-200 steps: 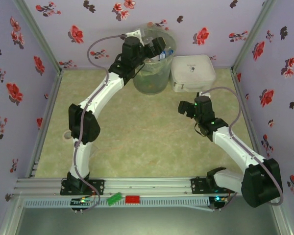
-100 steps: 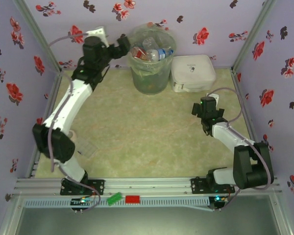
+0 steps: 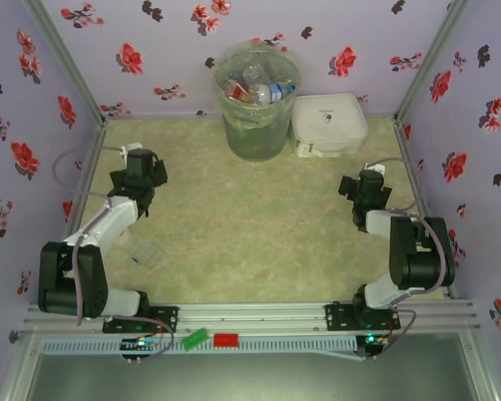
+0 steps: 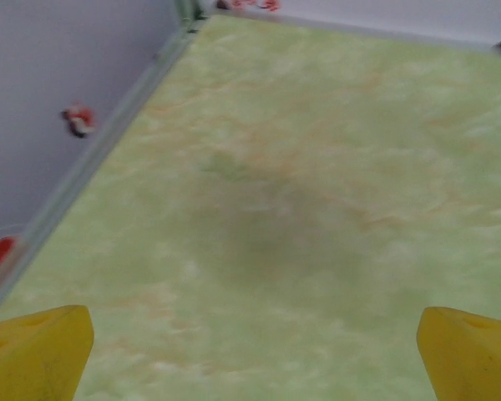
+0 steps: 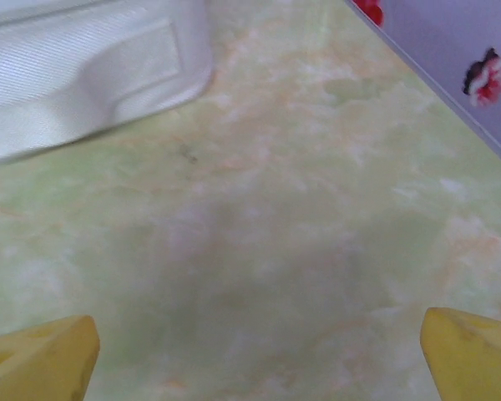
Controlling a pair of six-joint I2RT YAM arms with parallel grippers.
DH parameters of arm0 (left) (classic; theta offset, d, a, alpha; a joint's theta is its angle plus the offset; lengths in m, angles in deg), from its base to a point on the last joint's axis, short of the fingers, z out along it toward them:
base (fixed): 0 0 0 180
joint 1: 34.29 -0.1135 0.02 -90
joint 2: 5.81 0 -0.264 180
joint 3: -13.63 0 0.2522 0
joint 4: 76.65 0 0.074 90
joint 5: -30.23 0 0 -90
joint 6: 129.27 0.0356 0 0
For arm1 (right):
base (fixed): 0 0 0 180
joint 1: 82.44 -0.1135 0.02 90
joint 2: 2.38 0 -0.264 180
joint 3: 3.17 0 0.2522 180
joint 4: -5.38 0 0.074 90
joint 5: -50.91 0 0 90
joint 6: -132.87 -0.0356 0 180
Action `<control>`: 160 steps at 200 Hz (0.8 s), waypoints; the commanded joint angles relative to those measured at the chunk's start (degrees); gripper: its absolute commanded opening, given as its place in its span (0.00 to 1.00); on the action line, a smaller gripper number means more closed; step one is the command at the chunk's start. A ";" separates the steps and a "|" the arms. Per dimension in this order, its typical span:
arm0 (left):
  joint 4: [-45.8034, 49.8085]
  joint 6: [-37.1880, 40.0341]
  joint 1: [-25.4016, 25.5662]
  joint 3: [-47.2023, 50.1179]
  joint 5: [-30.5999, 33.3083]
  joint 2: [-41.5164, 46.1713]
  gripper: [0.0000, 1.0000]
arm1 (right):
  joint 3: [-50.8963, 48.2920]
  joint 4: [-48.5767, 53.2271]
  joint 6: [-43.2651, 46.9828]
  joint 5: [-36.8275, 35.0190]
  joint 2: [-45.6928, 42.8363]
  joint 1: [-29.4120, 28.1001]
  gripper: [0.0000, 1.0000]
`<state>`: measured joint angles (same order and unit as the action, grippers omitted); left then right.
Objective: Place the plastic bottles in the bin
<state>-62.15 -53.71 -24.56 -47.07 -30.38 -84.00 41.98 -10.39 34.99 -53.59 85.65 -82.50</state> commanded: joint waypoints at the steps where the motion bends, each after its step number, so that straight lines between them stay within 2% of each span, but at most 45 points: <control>1: -13.03 6.39 -0.08 4.66 12.03 1.83 1.00 | -6.38 -13.13 0.67 1.20 -1.32 -0.23 1.00; 20: -18.46 7.33 -0.15 7.74 15.02 -0.39 1.00 | -10.95 -26.35 0.87 -0.94 2.34 -0.59 1.00; 36: -23.62 8.92 -0.07 10.48 15.99 -3.19 1.00 | -9.90 -21.17 0.50 -0.99 0.52 -0.65 1.00; 53: -32.77 11.00 -0.10 14.74 15.44 -6.26 1.00 | -10.61 -24.52 1.28 -1.90 1.64 -1.08 0.99; 65: -42.97 13.81 -0.07 18.54 12.92 -8.26 1.00 | -10.22 -22.19 0.99 -1.85 0.76 -1.11 1.00; 75: -48.24 14.23 -1.10 21.00 6.59 -9.18 1.00 | -10.27 -22.81 1.10 -1.83 1.03 -1.09 1.00; 85: -47.63 14.84 -1.52 21.27 2.79 -8.84 1.00 | -10.43 -23.75 1.37 -1.93 1.42 -1.18 1.00; 101: -47.87 14.59 -4.28 22.61 -7.73 -7.98 1.00 | -10.19 -22.41 1.29 -1.66 0.92 -1.26 1.00; 112: -53.38 13.51 -6.85 25.91 -14.58 -8.93 1.00 | -10.18 -22.90 1.36 -1.67 1.17 -1.26 1.00; 121: -63.93 13.56 -7.53 28.99 -14.38 -11.90 1.00 | -10.14 -23.04 1.38 -1.59 1.30 -1.26 1.00; 131: -60.52 13.08 -7.54 29.47 -15.69 -9.61 1.00 | -10.15 -22.84 1.37 -1.62 1.19 -1.26 1.00; 143: -62.62 14.04 -7.46 29.22 -15.79 -11.14 1.00 | -10.18 -22.79 1.38 -1.51 1.22 -1.26 1.00; 160: -60.21 13.80 -7.45 28.26 -15.68 -10.77 1.00 | -10.15 -22.73 1.46 -1.51 1.18 -1.26 1.00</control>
<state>-116.12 -41.16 -31.94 -18.06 -42.09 -94.06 31.47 -31.18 35.42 -53.92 86.90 -83.24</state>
